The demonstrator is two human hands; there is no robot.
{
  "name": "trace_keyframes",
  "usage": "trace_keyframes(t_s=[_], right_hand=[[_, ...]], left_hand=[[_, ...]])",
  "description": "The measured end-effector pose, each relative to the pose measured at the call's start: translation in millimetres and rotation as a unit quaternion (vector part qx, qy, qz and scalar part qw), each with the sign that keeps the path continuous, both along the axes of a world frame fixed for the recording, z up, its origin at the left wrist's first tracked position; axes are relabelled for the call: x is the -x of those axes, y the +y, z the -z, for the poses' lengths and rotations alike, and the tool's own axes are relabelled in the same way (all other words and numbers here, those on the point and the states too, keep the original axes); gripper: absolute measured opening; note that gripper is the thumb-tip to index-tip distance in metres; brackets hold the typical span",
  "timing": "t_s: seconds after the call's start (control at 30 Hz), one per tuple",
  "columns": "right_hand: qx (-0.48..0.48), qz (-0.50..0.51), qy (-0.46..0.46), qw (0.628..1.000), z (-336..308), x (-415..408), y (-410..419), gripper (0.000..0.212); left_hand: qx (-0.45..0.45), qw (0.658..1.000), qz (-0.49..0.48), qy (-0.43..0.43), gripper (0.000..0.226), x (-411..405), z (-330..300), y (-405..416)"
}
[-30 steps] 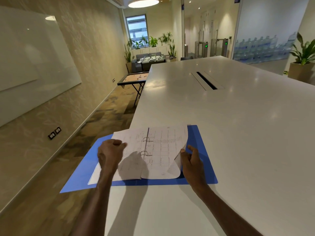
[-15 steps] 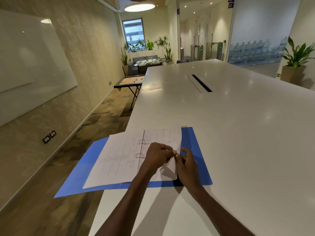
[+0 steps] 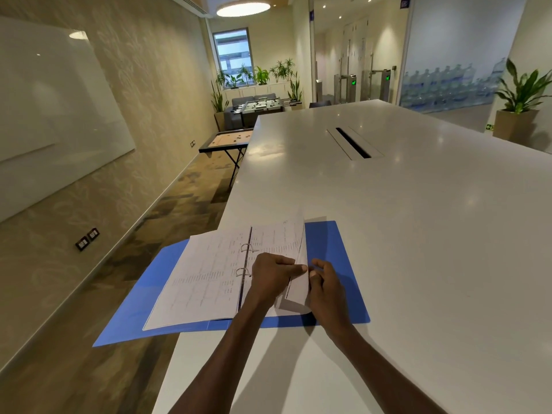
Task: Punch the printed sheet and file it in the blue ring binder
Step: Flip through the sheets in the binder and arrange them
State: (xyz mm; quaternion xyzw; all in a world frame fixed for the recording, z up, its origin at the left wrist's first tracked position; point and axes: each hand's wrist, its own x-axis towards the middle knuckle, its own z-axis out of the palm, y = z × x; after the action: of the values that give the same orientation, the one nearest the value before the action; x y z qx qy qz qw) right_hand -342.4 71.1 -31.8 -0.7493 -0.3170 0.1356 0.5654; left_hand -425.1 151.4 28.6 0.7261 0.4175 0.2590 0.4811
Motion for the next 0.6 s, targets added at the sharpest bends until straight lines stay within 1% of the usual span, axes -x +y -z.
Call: trace_keyframes(t_s=[0.13,0.27,0.37,0.53,0.6], right_hand=[[0.0,0.016,0.01,1.0,-2,-2,2,0.03],[-0.015,0.017,0.018,1.0,1,-3,2,0.028],[-0.024,0.007,0.026,0.999,3,-3,2,0.029],[-0.032,-0.008,0.038,0.999,0,-3,1,0.03],[-0.036,-0.008,0.035,0.999,-1,-2,-1,0.028]], left_hand=[[-0.002,1.0,-0.018,-0.016,0.02,2,-5,1],[-0.012,0.999,0.001,-0.034,0.017,6,-21,-1],[-0.006,0.999,-0.006,-0.045,0.011,12,-38,4],[0.027,0.995,-0.035,-0.09,0.01,37,-73,22],[0.02,0.993,-0.054,-0.105,0.009,54,-86,32]])
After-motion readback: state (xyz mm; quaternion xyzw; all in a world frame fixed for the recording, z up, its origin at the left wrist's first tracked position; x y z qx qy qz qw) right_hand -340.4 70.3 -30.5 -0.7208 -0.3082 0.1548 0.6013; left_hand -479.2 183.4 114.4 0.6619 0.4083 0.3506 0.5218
